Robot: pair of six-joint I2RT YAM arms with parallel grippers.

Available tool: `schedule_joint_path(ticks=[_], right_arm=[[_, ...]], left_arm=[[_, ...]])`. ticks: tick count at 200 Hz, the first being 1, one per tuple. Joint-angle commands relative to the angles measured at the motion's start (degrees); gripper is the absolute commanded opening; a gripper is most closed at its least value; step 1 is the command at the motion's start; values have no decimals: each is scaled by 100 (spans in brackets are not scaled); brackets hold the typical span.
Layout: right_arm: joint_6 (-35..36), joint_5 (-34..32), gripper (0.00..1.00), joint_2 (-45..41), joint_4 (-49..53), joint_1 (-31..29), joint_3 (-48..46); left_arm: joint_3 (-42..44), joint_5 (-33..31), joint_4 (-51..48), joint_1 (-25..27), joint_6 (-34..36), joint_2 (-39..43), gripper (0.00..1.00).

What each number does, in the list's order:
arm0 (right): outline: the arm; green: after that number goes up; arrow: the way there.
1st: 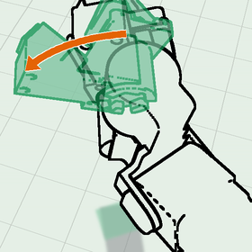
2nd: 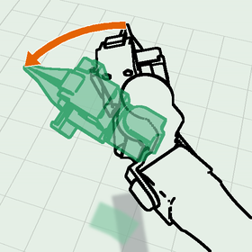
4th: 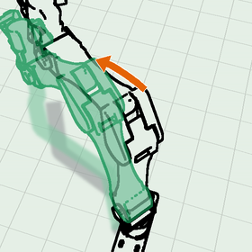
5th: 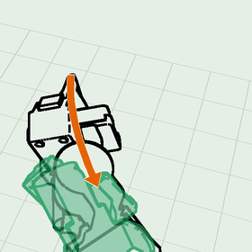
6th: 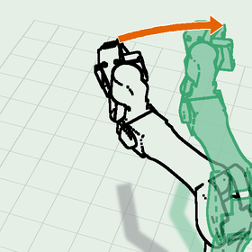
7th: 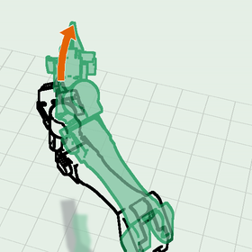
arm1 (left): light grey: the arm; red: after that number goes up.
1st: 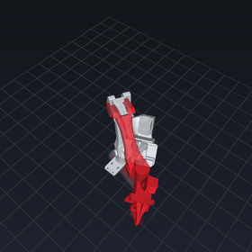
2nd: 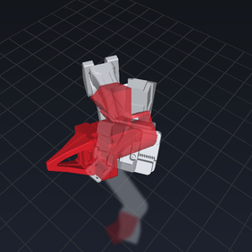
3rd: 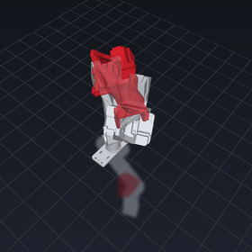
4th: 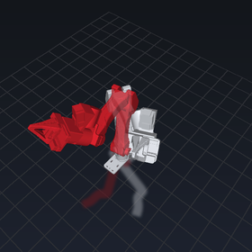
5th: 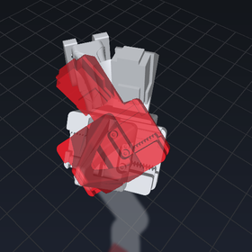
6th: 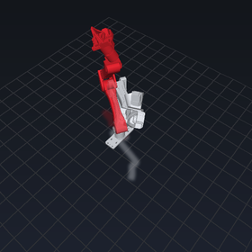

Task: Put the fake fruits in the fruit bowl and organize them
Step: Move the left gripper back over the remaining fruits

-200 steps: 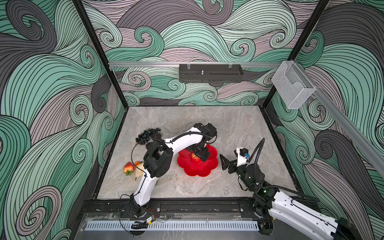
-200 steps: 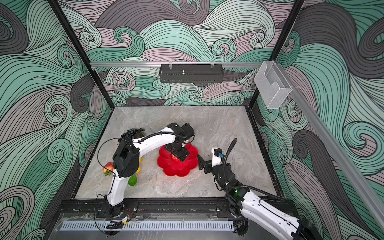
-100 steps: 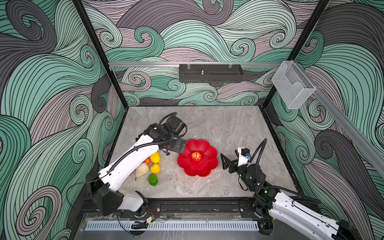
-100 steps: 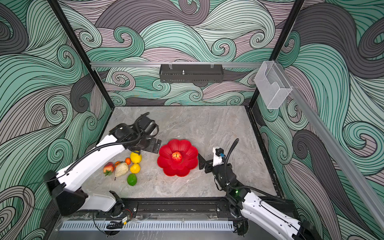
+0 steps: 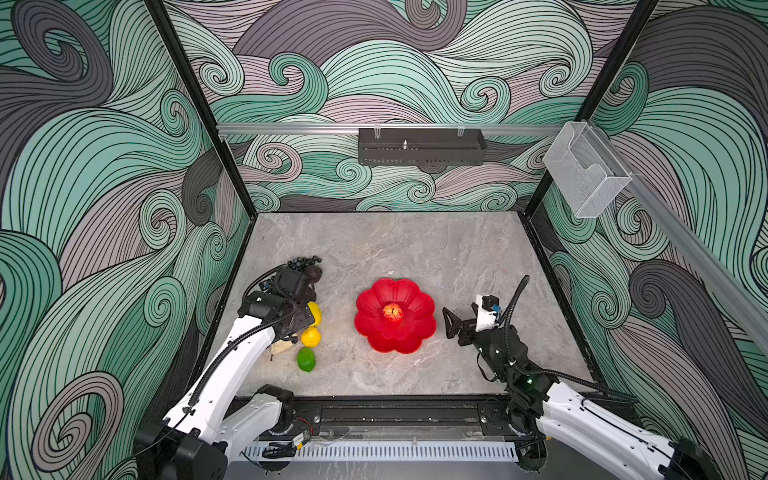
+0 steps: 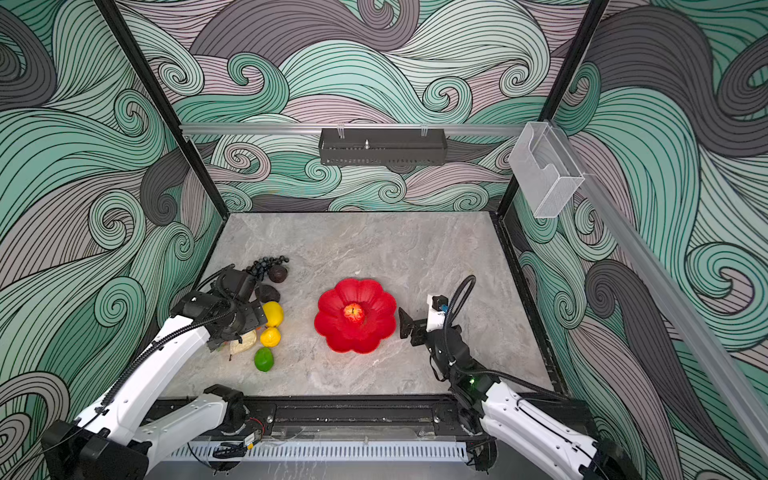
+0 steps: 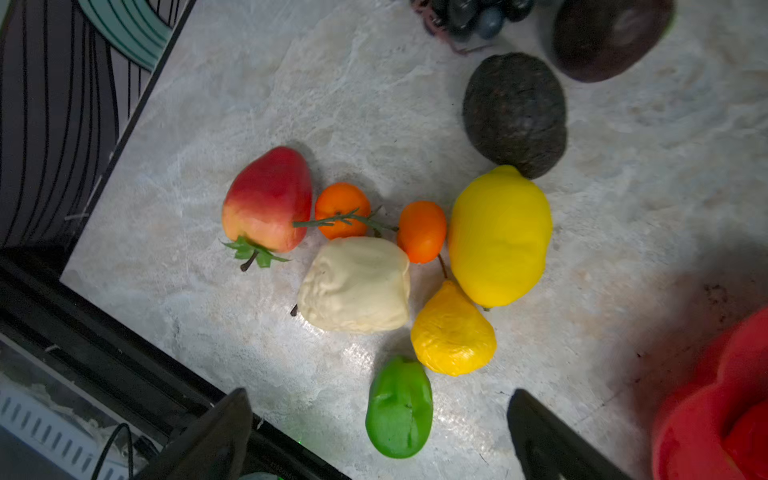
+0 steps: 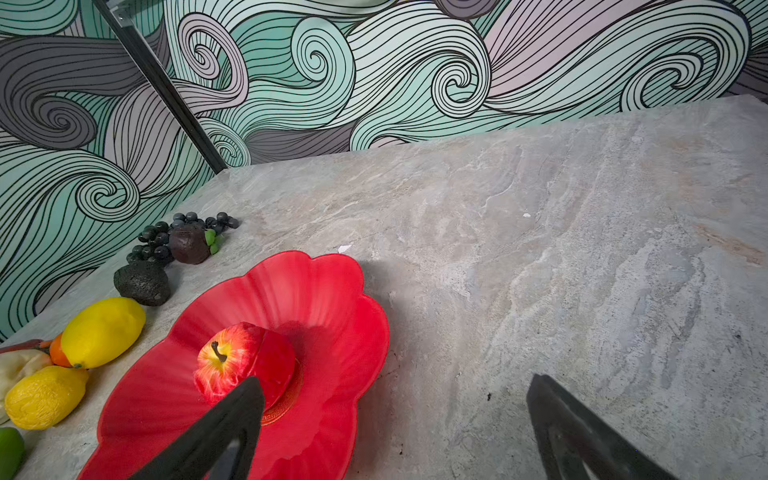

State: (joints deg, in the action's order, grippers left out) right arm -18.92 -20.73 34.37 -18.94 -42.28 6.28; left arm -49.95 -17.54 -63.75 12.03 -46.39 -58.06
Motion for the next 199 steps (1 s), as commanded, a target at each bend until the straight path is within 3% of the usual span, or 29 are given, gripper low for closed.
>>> schedule_joint_path(ticks=[1, 33, 126, 157, 199], right_arm=[[-81, -21, 99, -53, 21, 62, 123], [-104, -10, 99, -63, 31, 97, 101], [-198, 78, 99, 96, -13, 177, 121], [-206, 86, 99, 96, -9, 198, 125], [-210, 102, 99, 114, -13, 226, 120]], left_arm=[[191, 542, 472, -523, -83, -143, 99], [438, 953, 774, -968, 46, -569, 95], [531, 890, 1136, -1235, 270, -1253, 76], [494, 1111, 1287, -1313, 439, -1538, 61], [345, 1413, 1212, -1378, 541, -2031, 56]])
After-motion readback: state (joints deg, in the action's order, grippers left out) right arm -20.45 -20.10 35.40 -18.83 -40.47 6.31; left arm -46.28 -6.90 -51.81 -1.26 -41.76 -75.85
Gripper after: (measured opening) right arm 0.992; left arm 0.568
